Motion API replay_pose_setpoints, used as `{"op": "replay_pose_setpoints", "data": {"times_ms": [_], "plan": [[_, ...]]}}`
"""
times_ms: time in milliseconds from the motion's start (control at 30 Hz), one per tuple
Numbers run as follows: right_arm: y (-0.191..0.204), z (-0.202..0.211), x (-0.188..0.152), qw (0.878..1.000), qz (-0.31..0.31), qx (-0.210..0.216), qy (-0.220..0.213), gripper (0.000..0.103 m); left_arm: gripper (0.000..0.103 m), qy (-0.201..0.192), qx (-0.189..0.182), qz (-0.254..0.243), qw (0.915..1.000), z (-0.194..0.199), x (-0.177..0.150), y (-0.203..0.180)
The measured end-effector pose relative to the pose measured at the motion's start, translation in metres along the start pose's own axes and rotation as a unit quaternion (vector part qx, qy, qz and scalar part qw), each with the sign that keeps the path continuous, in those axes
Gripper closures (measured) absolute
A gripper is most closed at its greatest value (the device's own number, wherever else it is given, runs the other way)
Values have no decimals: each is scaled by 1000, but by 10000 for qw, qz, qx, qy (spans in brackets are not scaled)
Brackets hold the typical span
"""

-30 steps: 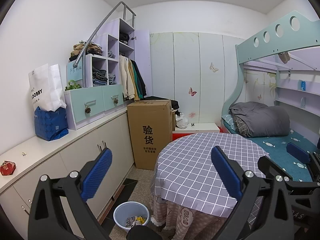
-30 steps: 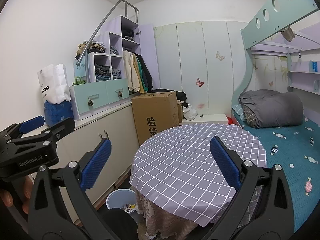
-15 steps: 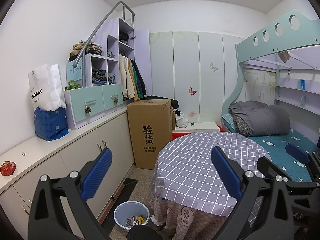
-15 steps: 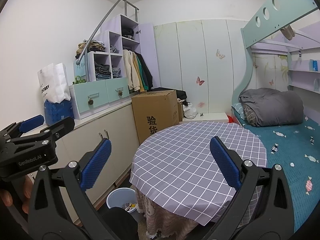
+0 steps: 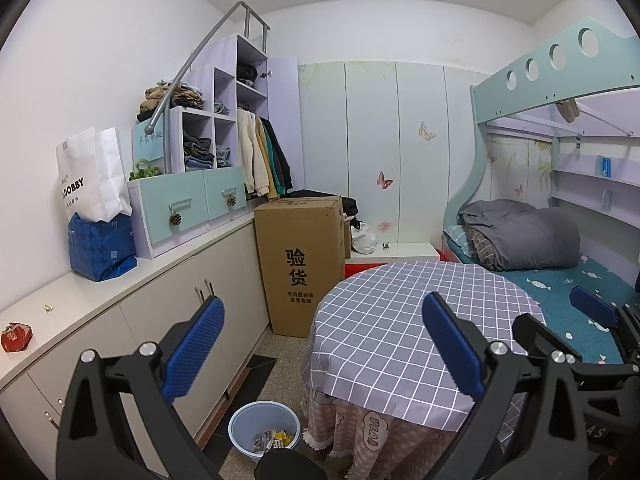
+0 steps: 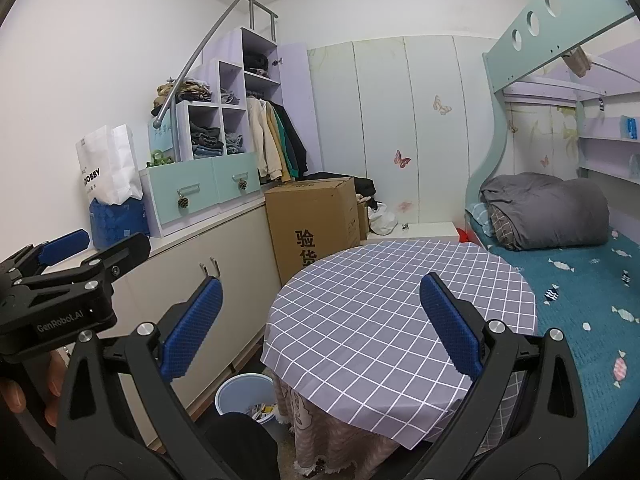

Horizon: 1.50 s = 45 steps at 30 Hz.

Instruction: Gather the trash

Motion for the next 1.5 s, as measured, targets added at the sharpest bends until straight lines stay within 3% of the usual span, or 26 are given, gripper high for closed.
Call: {"op": "replay_pose_setpoints", "data": {"times_ms": [1500], "plan": [[4, -2, -2, 10000, -12, 16, 55, 6, 6, 35, -42, -73, 10000, -5, -3, 12]]}}
Point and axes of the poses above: each gripper's, at about its wrist camera, not at the fingertips, and z roughly against the way its jaws point, y to its left, x to its top, the point moved 5 cm from there along -z, roughly the way its jaws point, and after that the axes turned 9 degrees about -x, right-handed, at the moved point
